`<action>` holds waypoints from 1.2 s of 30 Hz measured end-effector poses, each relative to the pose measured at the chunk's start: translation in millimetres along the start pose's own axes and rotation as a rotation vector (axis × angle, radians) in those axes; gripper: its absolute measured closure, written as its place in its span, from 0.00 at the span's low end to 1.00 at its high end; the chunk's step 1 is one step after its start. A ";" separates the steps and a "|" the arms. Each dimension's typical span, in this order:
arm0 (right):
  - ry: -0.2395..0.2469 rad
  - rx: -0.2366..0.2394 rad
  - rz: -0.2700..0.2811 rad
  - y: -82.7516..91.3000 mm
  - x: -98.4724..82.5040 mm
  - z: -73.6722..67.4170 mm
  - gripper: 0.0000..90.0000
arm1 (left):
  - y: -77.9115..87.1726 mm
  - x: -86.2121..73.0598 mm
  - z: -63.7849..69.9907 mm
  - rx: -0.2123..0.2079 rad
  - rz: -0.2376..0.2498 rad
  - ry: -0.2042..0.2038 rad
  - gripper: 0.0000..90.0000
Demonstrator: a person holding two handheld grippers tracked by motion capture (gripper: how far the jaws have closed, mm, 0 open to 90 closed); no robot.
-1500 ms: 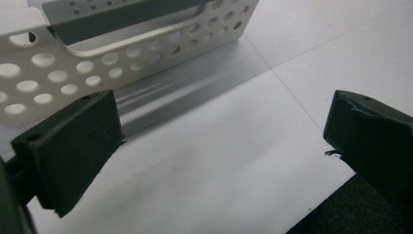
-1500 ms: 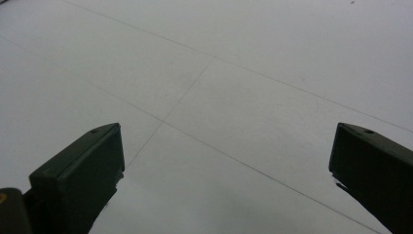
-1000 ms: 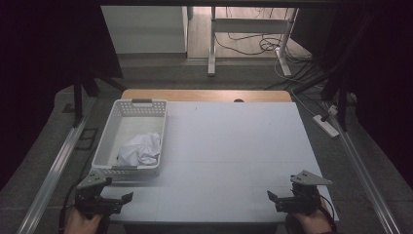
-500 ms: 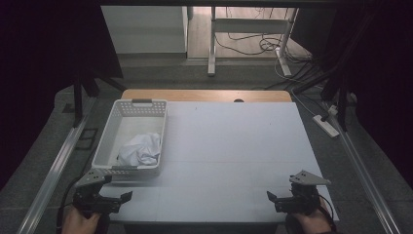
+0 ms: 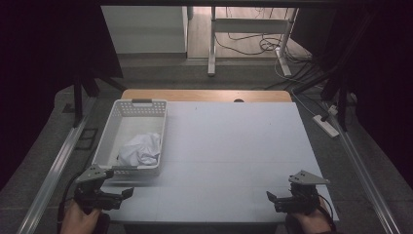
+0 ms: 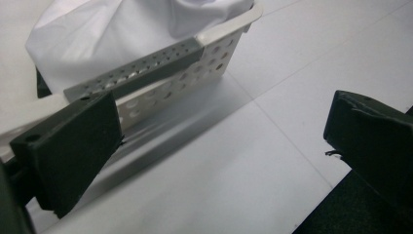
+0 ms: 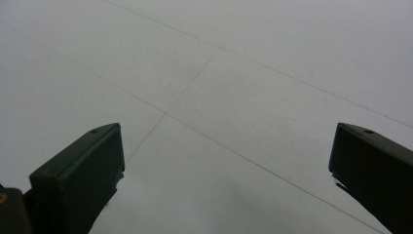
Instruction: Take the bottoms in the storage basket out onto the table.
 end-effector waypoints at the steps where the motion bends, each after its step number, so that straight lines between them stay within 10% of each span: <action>1: -0.001 -0.001 -0.001 -0.1 0.0 0.1 0.00 | -0.7 2.3 0.4 0.000 0.004 -0.003 0.00; 36: -0.001 0.008 -0.019 -2.1 -0.5 -0.2 0.00 | -29.5 33.0 -13.0 0.013 -0.038 -0.016 0.00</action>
Point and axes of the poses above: each handheld gripper's, and its own axes: y roughly backward along the jaws, x roughly out of its top, z roughly to its right, the point moved 6 cm from there along -y, roughly forward along the jaws, and after that the axes turned 14 degrees about x, right-handed, at the moved point
